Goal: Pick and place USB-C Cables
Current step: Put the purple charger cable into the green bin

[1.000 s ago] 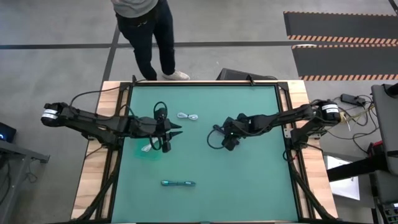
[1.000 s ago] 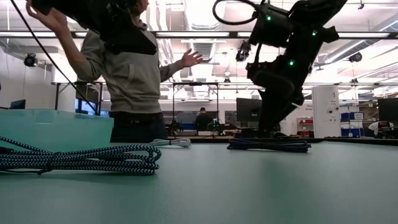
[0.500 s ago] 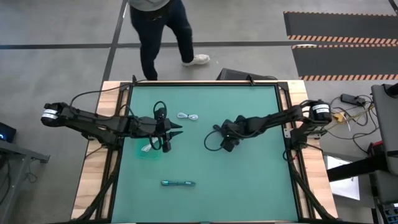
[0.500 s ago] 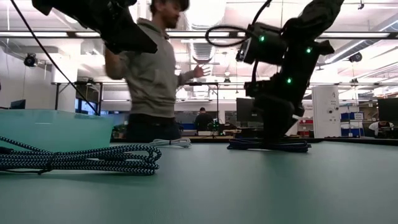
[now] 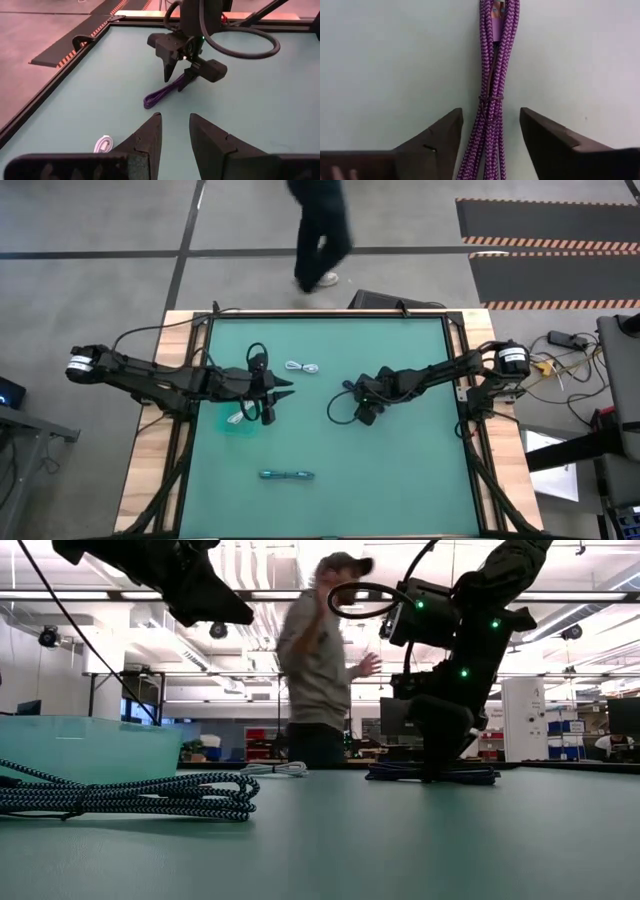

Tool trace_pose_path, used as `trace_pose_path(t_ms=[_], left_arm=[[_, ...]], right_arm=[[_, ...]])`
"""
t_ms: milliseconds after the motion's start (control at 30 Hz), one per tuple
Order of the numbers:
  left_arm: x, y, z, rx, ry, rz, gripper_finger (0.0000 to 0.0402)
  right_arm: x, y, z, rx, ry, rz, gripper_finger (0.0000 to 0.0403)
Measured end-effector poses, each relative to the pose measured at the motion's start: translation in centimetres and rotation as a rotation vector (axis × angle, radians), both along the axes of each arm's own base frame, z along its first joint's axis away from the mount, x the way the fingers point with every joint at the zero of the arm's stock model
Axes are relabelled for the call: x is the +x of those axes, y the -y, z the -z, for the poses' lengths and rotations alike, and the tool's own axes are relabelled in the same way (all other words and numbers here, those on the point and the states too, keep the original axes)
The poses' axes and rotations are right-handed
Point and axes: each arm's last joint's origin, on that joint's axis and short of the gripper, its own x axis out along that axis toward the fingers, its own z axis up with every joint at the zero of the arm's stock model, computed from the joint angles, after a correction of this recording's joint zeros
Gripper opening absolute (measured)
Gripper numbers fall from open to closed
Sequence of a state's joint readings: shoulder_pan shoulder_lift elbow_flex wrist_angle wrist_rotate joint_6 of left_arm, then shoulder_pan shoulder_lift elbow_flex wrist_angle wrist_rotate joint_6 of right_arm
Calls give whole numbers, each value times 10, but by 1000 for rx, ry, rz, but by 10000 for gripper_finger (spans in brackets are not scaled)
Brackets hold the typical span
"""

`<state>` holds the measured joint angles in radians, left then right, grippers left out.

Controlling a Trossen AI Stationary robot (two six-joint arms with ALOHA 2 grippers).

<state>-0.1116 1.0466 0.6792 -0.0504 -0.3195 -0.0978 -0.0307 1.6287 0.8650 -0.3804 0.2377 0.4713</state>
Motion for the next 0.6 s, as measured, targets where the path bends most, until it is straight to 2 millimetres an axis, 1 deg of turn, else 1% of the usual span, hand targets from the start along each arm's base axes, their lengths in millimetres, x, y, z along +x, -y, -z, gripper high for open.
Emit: trace_pose_path(t_ms=[433, 533, 600], left_arm=[[3, 0, -6, -10, 85, 0, 83], [3, 0, -4, -14, 119, 0, 83], [3, 0, -2, -16, 129, 1, 83]], right_arm=[[1, -1, 2, 10, 1, -23, 48], [2, 0, 1, -2, 13, -20, 22], [2, 0, -1, -11, 23, -17, 17]])
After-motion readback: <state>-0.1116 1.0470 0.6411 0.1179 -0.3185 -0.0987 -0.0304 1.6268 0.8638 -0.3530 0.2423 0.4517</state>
